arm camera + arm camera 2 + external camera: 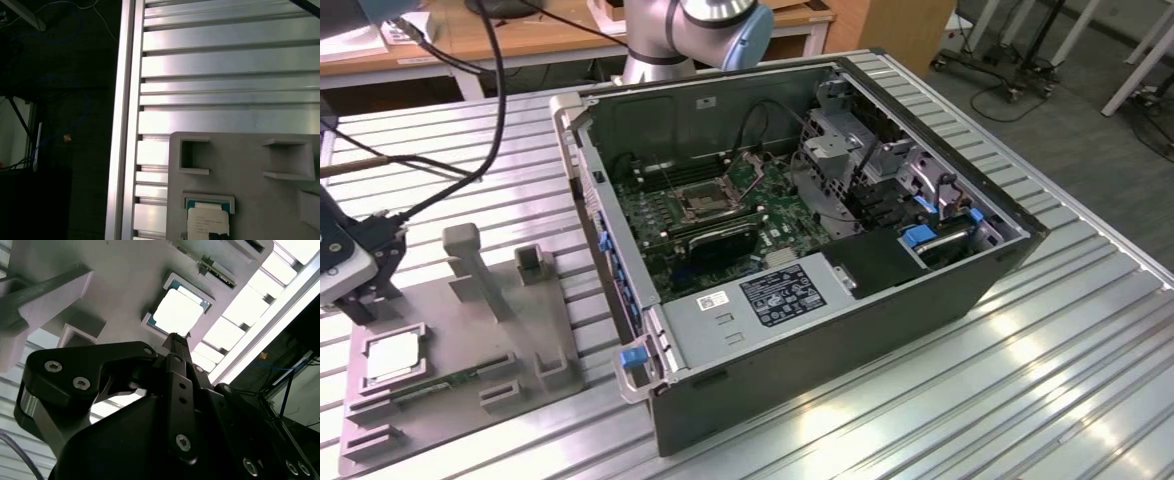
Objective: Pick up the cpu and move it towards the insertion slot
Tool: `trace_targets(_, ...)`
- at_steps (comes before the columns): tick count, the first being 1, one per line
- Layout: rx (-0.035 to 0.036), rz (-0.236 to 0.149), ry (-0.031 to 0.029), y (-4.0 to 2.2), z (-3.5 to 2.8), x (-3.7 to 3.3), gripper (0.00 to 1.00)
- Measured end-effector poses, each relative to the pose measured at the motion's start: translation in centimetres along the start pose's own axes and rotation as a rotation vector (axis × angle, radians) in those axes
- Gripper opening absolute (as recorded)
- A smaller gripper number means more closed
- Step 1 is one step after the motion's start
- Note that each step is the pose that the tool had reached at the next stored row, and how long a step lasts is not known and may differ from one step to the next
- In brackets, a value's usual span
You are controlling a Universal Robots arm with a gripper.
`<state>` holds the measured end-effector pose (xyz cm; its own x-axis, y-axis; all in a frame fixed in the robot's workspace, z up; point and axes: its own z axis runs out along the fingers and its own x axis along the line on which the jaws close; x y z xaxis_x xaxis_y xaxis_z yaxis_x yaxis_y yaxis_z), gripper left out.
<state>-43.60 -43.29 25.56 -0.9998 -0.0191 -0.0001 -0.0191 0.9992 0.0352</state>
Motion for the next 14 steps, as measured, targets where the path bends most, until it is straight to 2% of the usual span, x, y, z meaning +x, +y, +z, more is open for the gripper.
trace_targets(6, 0.0001, 0.0, 0.0002, -0.43, 1.02, 0.07, 0.1)
trace_targets(14, 0.0, 0.0, 0.0, -0.79, 1.86, 0.12, 0.1)
